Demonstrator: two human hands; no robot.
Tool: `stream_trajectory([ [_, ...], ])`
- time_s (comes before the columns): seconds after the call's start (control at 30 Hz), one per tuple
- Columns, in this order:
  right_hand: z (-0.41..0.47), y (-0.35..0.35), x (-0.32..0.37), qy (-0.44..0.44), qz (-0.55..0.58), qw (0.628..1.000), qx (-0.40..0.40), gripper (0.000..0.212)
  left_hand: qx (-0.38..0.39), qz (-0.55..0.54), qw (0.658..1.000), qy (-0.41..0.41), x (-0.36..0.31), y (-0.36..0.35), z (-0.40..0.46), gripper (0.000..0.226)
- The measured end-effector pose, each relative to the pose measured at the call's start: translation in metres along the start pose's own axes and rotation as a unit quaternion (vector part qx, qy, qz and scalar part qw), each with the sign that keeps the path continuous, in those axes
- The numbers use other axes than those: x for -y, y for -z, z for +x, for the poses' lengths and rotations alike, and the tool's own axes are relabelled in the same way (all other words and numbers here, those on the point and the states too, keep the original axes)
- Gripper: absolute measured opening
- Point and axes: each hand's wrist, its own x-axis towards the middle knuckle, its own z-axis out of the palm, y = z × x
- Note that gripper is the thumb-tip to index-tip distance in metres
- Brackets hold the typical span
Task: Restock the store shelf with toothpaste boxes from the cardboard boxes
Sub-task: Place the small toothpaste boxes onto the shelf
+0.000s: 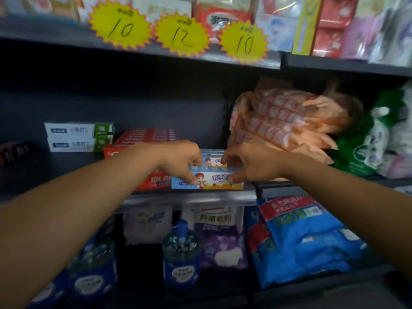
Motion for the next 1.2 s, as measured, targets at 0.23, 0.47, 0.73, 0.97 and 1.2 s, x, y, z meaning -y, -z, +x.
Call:
stream_trajectory([
  [0.23, 0.018, -0.008, -0.052, -0.032, -0.015, 0.999, 0.017, 0.037, -0.004, -0.006, 1.000, 0.013, -0.004, -0.005, 0.062, 0.051],
  [0.47, 0.057, -0.034, -0.085, -0.057, -0.014, 0.998, 0.036, 0.039, 0.002, -0.014, 0.999, 0.051, 0.010, -0.023, 0.108, 0.051],
  [0.73, 0.090, -0.063, -0.115, -0.074, -0.039, 0.995, 0.058, 0.044, 0.013, -0.021, 0.997, 0.074, 0.026, -0.048, 0.147, 0.051],
  [0.97, 0.107, -0.074, -0.129, -0.082, -0.072, 0.993, 0.040, 0.046, -0.028, -0.001, 0.997, 0.076, 0.035, -0.052, 0.162, 0.051],
  [1.2, 0.120, -0.085, -0.133, -0.100, -0.097, 0.990, 0.015, 0.046, -0.077, 0.021, 0.993, 0.084, 0.042, -0.049, 0.163, 0.039],
])
